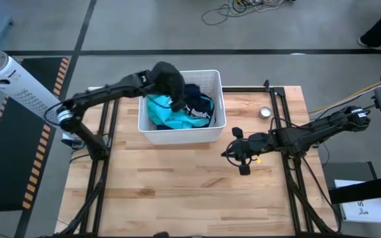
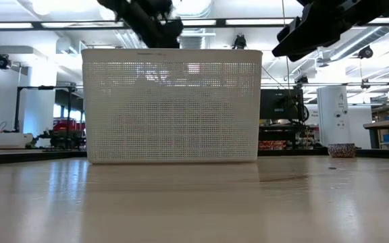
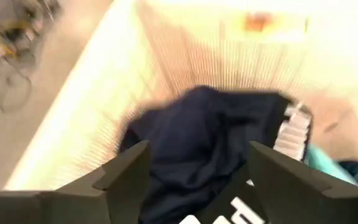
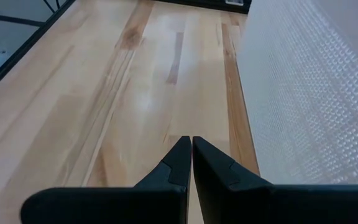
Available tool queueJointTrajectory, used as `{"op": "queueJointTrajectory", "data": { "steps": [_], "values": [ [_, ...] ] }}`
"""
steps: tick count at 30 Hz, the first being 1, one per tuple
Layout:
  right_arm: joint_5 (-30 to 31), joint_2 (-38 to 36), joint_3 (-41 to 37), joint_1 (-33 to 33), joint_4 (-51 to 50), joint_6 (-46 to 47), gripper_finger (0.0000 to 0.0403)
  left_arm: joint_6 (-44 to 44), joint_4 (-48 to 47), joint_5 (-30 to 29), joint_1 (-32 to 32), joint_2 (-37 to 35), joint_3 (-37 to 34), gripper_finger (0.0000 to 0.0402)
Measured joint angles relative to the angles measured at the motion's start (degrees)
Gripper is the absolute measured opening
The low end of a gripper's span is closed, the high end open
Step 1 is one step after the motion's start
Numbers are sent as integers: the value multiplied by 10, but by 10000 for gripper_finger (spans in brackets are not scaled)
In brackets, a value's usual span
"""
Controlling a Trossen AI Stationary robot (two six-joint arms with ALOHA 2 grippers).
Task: Sort clothes
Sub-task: Put the blue underwear into the white bin, then adjust the white bin
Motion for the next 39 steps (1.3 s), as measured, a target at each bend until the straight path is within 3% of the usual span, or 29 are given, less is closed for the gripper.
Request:
{"op": "queueJointTrajectory", "data": {
  "steps": [6,11,15,22,30,39],
  "values": [
    [1,0,0,0,4,-12,0,10,18,-9,-26,-79,-19,263],
    [1,-5,0,3,2,-62,0,30,50,-9,-61,-164,-70,233],
    [1,-25,0,4,4,-98,0,38,109,-9,-92,-245,-156,169],
    [31,-107,-14,3,2,-151,0,35,257,-5,-130,-366,-337,16],
    [13,-237,-90,-48,61,-176,0,27,392,13,-139,-480,-513,2],
    [-82,-408,-209,-154,89,-130,0,-12,414,21,-139,-678,-668,0]
  ]
}}
